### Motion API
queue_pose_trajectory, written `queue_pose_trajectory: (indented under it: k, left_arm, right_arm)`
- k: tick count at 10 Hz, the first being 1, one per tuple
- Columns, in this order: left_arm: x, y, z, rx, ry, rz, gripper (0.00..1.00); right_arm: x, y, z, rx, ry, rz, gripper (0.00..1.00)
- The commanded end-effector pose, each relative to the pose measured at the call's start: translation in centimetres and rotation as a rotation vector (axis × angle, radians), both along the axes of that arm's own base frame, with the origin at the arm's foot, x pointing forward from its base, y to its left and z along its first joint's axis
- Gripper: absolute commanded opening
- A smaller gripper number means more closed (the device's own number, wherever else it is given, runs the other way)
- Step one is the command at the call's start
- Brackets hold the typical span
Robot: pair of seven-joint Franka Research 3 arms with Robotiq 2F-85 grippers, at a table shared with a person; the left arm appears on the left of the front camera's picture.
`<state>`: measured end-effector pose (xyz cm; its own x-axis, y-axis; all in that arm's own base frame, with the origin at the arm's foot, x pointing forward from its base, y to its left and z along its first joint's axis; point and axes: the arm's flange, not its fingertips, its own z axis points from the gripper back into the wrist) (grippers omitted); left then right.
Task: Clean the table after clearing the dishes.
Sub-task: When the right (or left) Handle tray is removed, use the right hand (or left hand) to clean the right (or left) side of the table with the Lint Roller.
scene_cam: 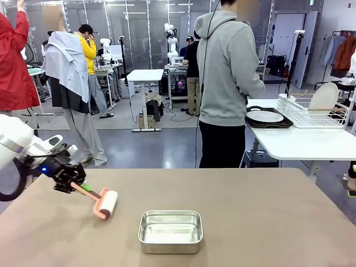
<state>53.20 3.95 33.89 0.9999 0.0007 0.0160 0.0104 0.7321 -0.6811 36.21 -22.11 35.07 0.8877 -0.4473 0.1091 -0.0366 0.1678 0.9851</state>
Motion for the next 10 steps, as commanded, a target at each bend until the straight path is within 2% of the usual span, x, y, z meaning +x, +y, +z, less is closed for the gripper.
queue_pose_trajectory:
  k: [1, 2, 6, 8, 10]
  left_arm:
    - [-0.5, 5.7, -1.8, 0.129, 0.035, -0.023, 0.21]
    - [-0.7, 9.1, -1.8, 0.165, 0.052, -0.019, 0.21]
    - [-2.6, 20.6, -1.7, 0.337, 0.085, 0.134, 0.21]
    - [-3.5, 23.8, 0.3, 0.389, 0.065, 0.154, 0.21]
    - [-5.1, 23.6, 4.1, 0.434, 0.003, 0.078, 0.21]
  right_arm:
    - [-0.3, 0.2, 0.4, 0.001, 0.011, 0.009, 0.95]
    - [-0.3, 0.2, 0.4, 0.001, 0.011, 0.009, 0.95]
    - [-0.3, 0.2, 0.4, 0.001, 0.011, 0.009, 0.95]
    - [-0.3, 0.2, 0.4, 0.001, 0.011, 0.009, 0.95]
    - [-0.3, 0.2, 0.4, 0.001, 0.011, 0.009, 0.95]
